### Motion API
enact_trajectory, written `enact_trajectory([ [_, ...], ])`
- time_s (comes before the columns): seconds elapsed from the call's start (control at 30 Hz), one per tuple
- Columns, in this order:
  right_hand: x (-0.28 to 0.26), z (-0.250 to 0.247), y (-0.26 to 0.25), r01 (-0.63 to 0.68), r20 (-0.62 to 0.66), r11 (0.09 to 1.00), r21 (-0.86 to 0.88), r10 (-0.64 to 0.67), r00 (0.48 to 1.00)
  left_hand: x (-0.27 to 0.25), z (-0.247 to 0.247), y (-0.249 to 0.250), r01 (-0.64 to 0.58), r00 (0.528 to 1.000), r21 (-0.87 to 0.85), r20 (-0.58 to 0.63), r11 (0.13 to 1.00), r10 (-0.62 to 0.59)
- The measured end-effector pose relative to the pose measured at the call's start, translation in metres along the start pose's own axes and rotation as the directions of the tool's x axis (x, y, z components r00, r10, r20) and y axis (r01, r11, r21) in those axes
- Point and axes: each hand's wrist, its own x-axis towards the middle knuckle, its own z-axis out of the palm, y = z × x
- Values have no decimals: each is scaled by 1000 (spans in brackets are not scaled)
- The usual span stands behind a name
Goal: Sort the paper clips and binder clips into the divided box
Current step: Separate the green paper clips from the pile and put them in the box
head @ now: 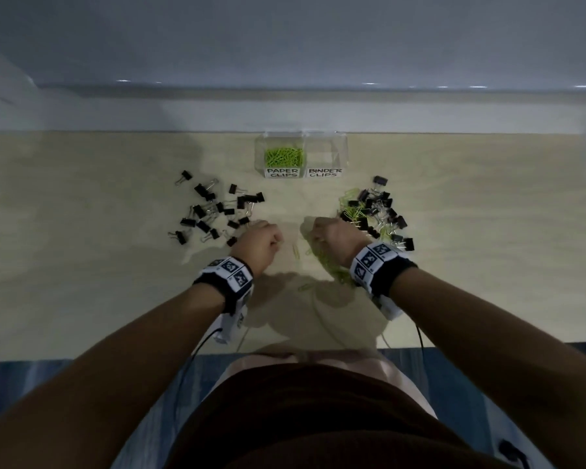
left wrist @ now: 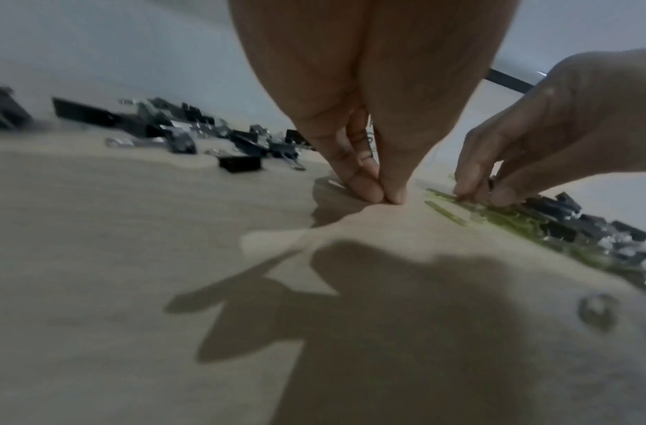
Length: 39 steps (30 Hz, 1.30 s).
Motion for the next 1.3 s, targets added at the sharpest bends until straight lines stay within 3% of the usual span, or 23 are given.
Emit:
enact_trajectory([
  [0.13, -11, -10, 4, 7, -57, 1000, 15, -6, 998, 2, 16, 19, 1, 1000, -67, -14, 998, -2],
  [0.23, -14, -17, 8, 2, 43, 994, -112, 3, 999, 1, 30, 35, 32, 999, 73, 22, 997, -33],
  [0.37, -8, -19, 5, 3, 123, 978, -210, 23, 992, 8, 47, 58, 62, 998, 113, -17, 992, -60],
  [0.6, -6, -18, -2, -139, 79, 982, -125, 149, 986, 16, 39, 60, 82, 997, -37, 5, 996, -82],
  [0.73, -3, -13, -1, -175, 128, 979, -108, 189, 974, 16, 24, 53, 49, 995, 27, 88, 998, -52],
  [0.87, 0, -10, 4, -224, 93, 974, -20, 225, 970, 14, 18, 48, 10, 994, 78, 112, 997, -19],
  [1.13, 12, -16, 12, -292, -56, 860, 419, 345, 937, 15, 12, 33, -68, 996, 163, 75, 984, 56],
  [1.3, 39, -53, 2, -212, -170, 810, 547, 356, 919, 19, 11, 31, -111, 981, 249, 183, 962, 66],
])
